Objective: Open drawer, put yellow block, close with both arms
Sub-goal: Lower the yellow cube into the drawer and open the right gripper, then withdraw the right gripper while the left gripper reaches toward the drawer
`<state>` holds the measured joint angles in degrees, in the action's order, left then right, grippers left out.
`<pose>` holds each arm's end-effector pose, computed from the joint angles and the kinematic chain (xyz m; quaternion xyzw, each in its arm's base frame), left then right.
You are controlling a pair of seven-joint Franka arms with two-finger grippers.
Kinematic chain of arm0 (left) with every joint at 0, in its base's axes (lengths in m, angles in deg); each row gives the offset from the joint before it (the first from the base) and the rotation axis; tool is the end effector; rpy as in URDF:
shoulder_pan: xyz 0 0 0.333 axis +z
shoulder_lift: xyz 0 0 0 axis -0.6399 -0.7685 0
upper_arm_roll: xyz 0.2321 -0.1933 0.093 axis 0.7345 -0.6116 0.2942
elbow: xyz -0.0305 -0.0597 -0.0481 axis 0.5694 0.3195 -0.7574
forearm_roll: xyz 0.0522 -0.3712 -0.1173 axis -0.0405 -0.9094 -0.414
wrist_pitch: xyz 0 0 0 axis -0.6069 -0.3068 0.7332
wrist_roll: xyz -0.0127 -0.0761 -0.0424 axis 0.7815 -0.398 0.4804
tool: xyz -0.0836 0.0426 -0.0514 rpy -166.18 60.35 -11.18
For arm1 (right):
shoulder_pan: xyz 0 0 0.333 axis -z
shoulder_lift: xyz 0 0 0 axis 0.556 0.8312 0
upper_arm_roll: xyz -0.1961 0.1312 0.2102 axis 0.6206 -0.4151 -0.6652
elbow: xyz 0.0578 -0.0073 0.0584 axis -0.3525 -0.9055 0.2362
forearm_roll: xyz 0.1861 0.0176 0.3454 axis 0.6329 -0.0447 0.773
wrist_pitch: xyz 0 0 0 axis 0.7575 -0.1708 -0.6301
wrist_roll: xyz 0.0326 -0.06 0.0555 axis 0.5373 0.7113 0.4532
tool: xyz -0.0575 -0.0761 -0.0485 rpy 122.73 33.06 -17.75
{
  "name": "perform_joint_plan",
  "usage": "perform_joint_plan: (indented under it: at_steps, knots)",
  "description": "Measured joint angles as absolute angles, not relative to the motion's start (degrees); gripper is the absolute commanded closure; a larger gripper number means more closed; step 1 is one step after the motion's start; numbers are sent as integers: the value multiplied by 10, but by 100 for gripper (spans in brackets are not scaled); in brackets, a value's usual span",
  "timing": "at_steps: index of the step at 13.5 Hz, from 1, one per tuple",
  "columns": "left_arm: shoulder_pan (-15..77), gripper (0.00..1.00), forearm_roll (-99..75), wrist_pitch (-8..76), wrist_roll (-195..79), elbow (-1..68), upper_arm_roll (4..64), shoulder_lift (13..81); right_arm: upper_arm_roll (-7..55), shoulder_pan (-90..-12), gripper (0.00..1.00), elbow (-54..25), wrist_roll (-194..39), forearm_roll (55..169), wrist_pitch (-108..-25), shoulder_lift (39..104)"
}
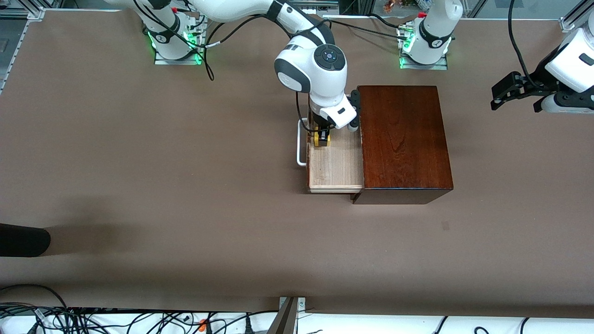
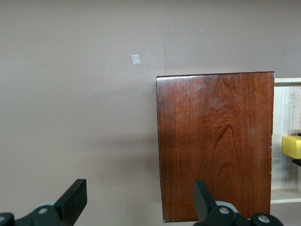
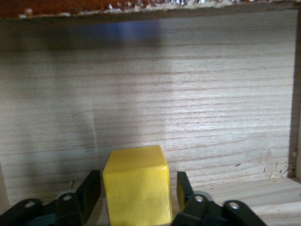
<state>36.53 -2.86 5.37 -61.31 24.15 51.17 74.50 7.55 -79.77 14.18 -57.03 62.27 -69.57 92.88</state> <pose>0.5403 -0.0431 0.6343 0.9999 -0.0118 -0.0076 0.0010 0.4569 0.6072 0.3218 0.7376 0.6732 0.0479 0.0212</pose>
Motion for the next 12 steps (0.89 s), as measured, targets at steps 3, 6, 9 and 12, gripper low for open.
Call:
perform_joint_plan:
  at_steps: [3, 6, 9, 12]
  knots:
    - [365, 0, -29, 54, -613, 242, 512, 745, 77, -797, 0, 163, -571, 623, -682, 914]
    - [365, 0, -29, 54, -614, 243, 511, 745, 101, -782, 0, 218, -578, 622, -589, 864]
    - [362, 0, -29, 54, -614, 243, 510, 744, 111, -675, 0, 236, -577, 622, -539, 786]
    - [356, 0, -29, 56, -613, 240, 507, 736, 112, -555, 0, 229, -575, 666, -500, 722]
